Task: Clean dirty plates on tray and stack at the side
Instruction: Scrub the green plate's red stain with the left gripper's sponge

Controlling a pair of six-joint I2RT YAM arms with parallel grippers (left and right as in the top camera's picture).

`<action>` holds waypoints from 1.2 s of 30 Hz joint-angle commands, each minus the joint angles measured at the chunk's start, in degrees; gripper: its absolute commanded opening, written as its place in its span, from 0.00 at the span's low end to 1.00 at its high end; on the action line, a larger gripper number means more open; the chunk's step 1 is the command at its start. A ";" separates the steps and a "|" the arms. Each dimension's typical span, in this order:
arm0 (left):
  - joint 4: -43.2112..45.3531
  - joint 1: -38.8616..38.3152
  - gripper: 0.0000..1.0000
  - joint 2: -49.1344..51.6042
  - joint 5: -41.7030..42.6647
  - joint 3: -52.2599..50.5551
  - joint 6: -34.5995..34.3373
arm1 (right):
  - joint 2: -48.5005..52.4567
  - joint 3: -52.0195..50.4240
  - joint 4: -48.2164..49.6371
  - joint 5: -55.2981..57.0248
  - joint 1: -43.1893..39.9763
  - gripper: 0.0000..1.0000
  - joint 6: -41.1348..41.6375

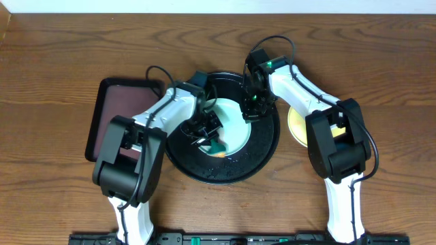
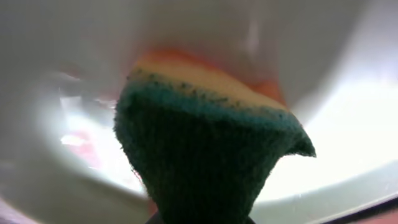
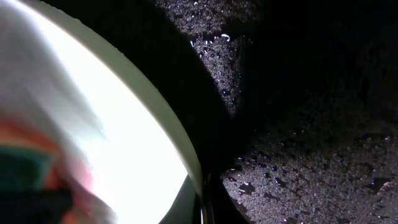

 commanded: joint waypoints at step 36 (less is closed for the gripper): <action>7.19 -1.79 0.07 1.68 -2.64 -1.42 1.31 | 2.40 -0.48 0.68 0.96 0.42 0.01 0.09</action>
